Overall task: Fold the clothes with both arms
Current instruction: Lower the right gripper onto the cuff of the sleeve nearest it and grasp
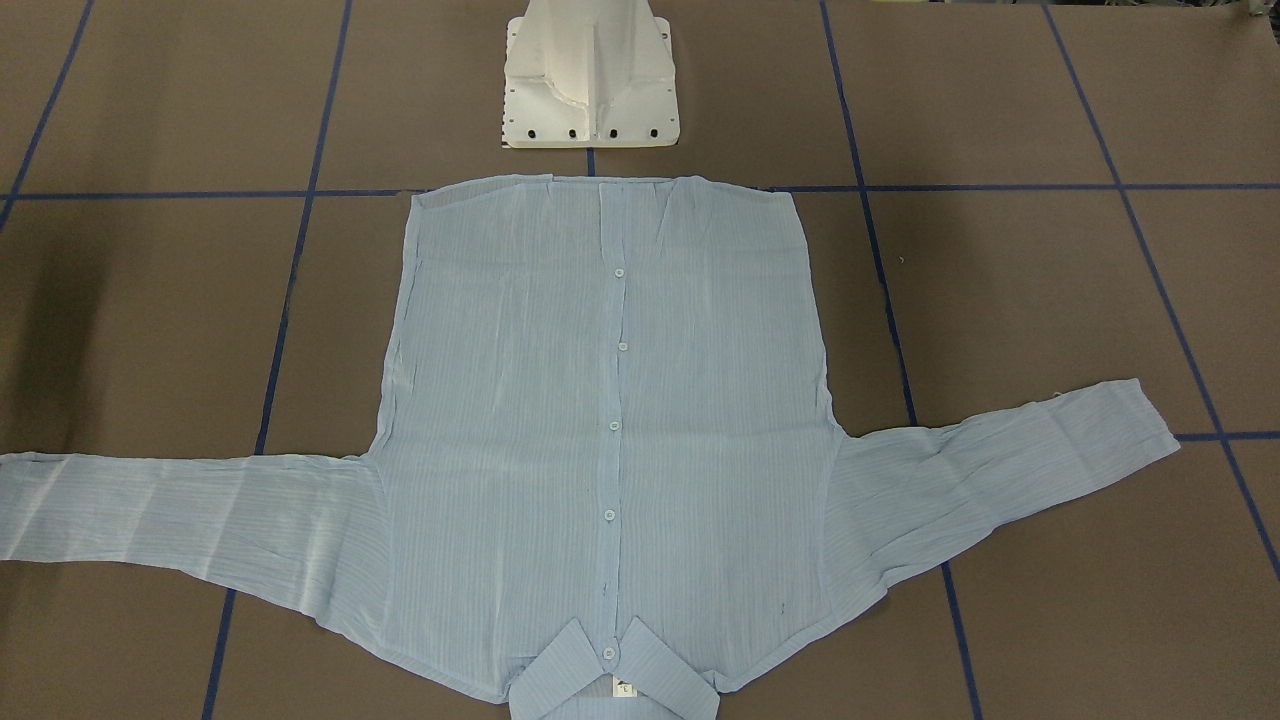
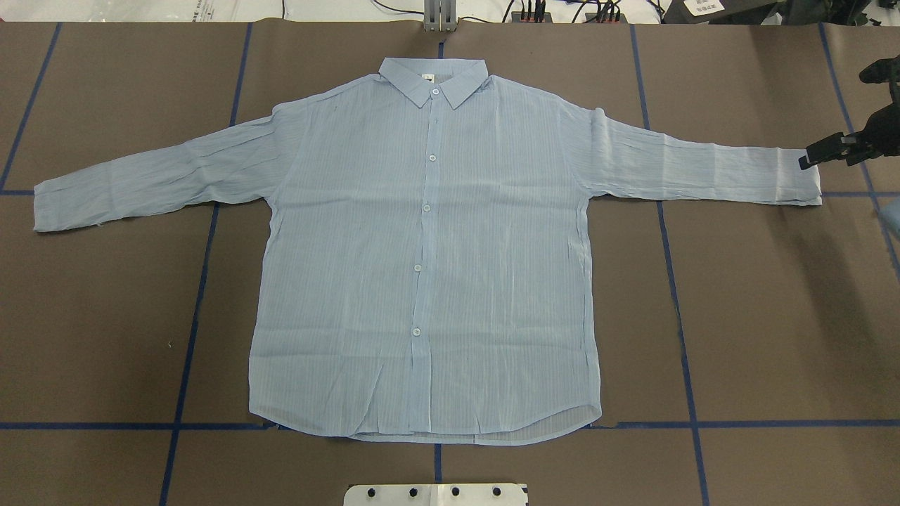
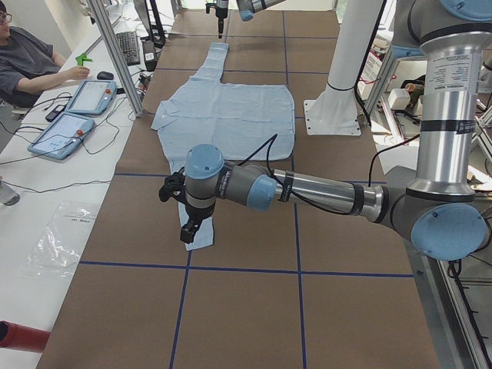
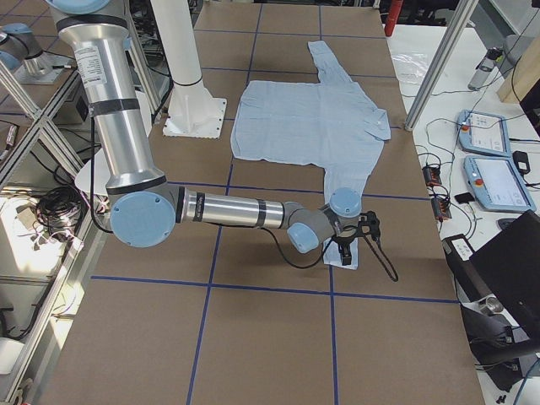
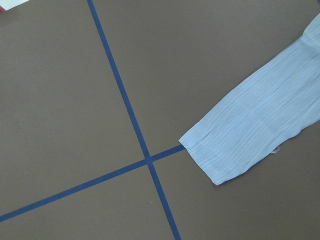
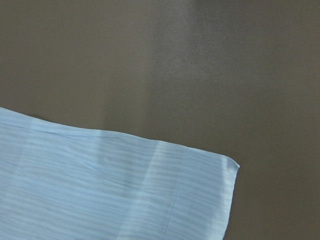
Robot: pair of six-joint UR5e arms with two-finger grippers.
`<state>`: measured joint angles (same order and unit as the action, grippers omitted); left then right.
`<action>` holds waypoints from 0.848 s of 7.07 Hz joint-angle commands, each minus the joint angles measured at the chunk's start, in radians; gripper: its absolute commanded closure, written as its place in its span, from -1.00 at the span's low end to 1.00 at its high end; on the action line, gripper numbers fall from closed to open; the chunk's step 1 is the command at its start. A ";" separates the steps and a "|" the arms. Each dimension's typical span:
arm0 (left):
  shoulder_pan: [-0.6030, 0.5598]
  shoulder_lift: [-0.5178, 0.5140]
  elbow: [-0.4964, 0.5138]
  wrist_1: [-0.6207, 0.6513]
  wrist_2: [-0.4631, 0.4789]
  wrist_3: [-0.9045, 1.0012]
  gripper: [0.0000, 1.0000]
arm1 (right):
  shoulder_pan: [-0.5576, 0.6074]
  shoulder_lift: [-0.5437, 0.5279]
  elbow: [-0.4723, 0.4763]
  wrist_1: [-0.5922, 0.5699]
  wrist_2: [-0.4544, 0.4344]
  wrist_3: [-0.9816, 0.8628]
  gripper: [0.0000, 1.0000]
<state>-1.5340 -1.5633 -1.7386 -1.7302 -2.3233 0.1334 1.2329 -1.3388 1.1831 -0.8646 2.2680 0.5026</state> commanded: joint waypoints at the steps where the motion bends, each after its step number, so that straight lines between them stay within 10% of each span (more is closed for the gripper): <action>1: 0.000 0.000 -0.001 0.000 -0.004 0.000 -1.00 | -0.042 0.018 -0.043 0.024 -0.041 0.028 -0.99; 6: 0.000 0.000 -0.001 0.000 -0.004 0.000 -1.00 | -0.042 0.004 -0.066 0.024 -0.042 0.028 -0.83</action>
<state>-1.5340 -1.5631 -1.7396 -1.7303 -2.3270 0.1336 1.1905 -1.3299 1.1186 -0.8406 2.2267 0.5307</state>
